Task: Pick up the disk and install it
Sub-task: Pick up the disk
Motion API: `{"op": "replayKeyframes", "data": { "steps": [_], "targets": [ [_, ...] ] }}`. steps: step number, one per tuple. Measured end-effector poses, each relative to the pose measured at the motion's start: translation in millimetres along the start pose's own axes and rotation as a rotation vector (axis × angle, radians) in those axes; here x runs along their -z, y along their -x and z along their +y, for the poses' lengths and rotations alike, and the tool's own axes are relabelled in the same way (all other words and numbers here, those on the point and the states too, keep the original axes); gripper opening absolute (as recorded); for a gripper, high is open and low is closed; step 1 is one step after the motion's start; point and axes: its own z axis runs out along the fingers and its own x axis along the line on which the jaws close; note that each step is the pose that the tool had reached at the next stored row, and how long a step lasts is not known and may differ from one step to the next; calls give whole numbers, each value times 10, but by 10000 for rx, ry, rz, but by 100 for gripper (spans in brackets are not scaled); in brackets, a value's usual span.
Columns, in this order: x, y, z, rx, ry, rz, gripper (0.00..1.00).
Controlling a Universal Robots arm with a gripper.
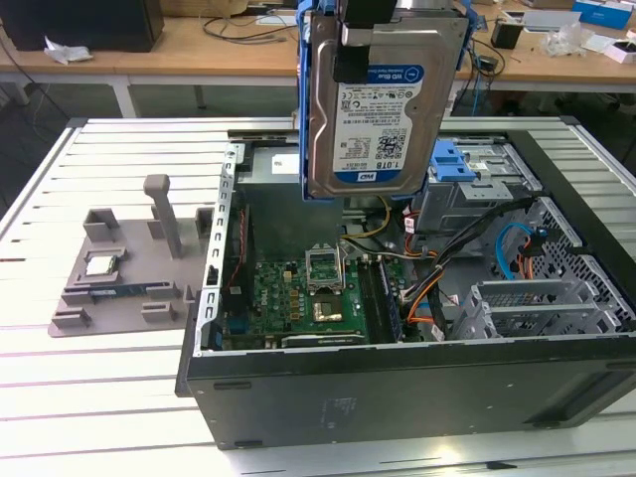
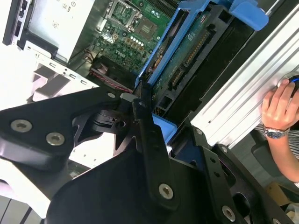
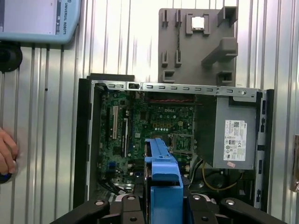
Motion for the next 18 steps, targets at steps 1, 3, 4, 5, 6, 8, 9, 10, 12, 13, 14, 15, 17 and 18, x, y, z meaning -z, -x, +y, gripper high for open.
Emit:
{"op": "replayKeyframes", "data": {
  "steps": [1, 3, 4, 5, 6, 8, 9, 10, 12, 13, 14, 15, 17, 18],
  "targets": [
    [0, -6, 0, 0, 0, 0, 37],
    [0, -27, 1, 0, 0, 0, 37],
    [0, -34, 1, 1, 0, 0, 37],
    [0, -44, 2, 0, 0, 1, 37],
    [0, -51, 2, 0, 0, 2, 37],
    [-1, -73, 2, 0, 0, 1, 37],
    [-1, -97, 3, 0, 1, 2, 37],
    [-1, -115, 4, 1, 0, 1, 37],
    [-1, -139, 4, 1, 0, -8, 37],
    [-2, -146, 4, 0, -3, -51, 37],
    [-2, -151, 2, -5, -5, -121, 37],
    [-2, -155, 1, -11, -8, -196, 37],
    [-2, -170, -1, -24, -17, -404, 37],
    [-2, -182, -2, -29, -19, -440, 37]
  ]
}}
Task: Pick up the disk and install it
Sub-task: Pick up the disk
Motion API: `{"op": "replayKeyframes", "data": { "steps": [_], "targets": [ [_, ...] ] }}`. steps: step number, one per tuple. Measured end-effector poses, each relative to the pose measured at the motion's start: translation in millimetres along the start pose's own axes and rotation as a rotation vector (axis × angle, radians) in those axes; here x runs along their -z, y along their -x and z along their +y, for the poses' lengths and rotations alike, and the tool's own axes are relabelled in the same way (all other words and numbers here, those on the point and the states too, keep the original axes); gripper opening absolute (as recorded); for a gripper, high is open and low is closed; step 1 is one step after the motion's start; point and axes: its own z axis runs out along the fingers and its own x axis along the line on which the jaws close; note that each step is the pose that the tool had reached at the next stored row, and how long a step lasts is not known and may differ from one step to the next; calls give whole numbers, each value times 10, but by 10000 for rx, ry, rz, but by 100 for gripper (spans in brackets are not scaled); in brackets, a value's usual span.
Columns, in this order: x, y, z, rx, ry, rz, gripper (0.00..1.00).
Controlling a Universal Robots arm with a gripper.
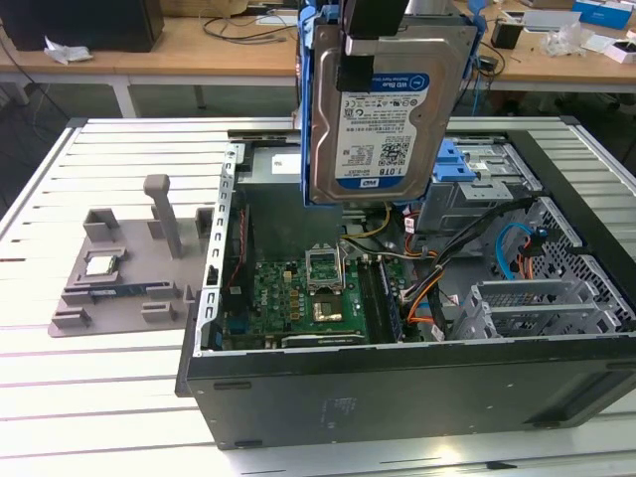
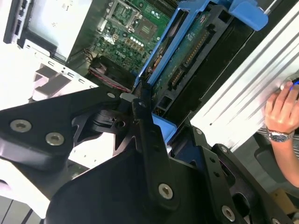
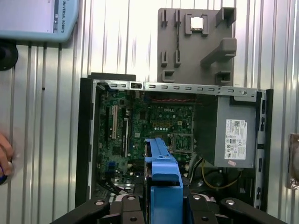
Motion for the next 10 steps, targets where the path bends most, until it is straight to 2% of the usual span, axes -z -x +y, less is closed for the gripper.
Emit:
{"op": "replayKeyframes", "data": {
  "steps": [3, 6, 10],
  "targets": [
    [0, -89, -5, -45, -3, -15, 37],
    [0, -139, -21, -65, -2, -15, 37],
    [-1, -156, -136, -67, 0, -14, 37]
  ]
}}
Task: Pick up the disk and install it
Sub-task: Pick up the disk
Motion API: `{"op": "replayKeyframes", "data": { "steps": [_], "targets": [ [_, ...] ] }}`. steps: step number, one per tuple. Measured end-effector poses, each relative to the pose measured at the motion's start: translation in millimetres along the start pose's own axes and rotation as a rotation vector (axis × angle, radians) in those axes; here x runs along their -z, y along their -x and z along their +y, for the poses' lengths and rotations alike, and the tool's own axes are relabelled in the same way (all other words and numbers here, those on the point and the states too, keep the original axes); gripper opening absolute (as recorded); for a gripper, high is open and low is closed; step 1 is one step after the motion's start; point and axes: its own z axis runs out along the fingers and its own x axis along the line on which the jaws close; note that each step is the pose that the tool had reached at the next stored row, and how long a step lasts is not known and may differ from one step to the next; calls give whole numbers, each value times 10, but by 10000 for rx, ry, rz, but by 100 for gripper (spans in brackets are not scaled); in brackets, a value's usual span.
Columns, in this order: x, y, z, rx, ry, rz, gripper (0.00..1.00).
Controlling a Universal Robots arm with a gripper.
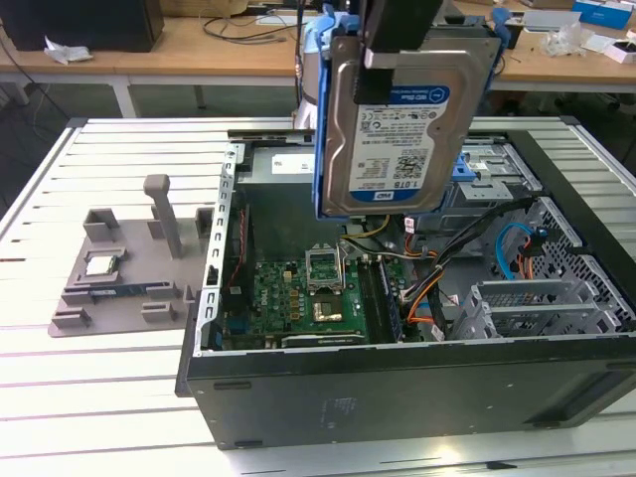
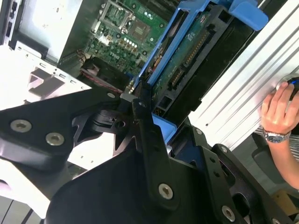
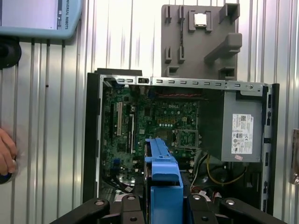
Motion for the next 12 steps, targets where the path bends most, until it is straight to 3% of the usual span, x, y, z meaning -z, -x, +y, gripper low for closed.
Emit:
{"op": "replayKeyframes", "data": {
  "steps": [7, 12],
  "targets": [
    [2, -8, -239, -2, 1, -1, 37],
    [3, -11, -326, -1, 2, 0, 37]
  ]
}}
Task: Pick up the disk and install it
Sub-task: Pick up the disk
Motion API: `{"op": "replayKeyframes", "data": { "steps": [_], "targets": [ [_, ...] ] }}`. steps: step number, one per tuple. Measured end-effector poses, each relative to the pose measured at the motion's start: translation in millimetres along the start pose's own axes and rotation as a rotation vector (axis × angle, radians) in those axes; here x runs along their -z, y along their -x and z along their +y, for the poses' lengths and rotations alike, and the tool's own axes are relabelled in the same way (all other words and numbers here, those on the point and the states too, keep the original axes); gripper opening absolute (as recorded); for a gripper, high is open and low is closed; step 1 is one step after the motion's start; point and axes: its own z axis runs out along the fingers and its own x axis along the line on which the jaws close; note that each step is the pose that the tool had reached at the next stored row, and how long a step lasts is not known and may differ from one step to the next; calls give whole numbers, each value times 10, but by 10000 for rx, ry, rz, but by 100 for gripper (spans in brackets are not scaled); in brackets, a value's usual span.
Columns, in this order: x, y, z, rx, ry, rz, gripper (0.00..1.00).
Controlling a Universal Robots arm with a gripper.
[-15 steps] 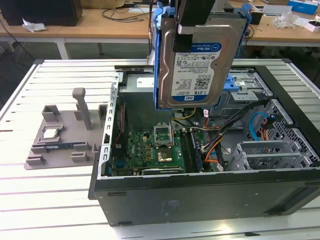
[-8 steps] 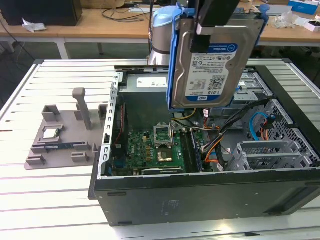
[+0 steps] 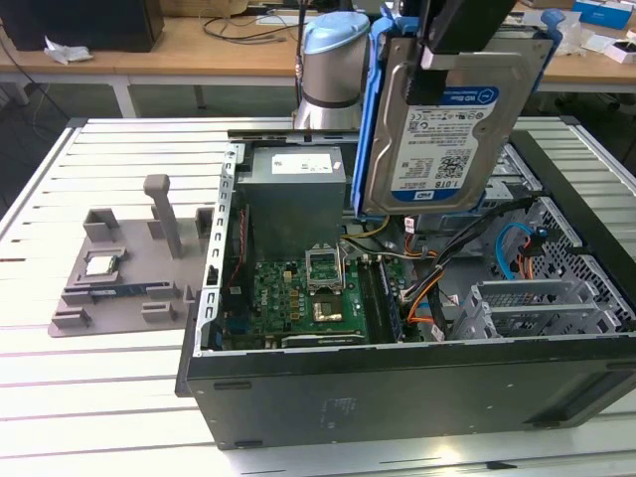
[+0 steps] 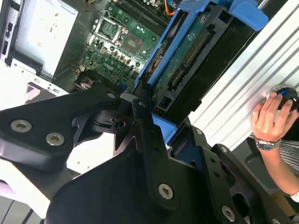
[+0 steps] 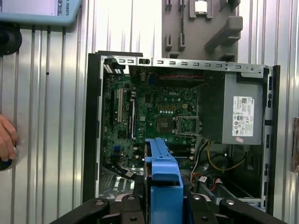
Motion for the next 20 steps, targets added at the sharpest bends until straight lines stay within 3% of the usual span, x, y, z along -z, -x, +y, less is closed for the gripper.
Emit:
{"op": "replayKeyframes", "data": {
  "steps": [11, 20],
  "targets": [
    [3, -7, -221, -1, 0, 1, 37],
    [6, -16, -482, 0, -1, 1, 37]
  ]
}}
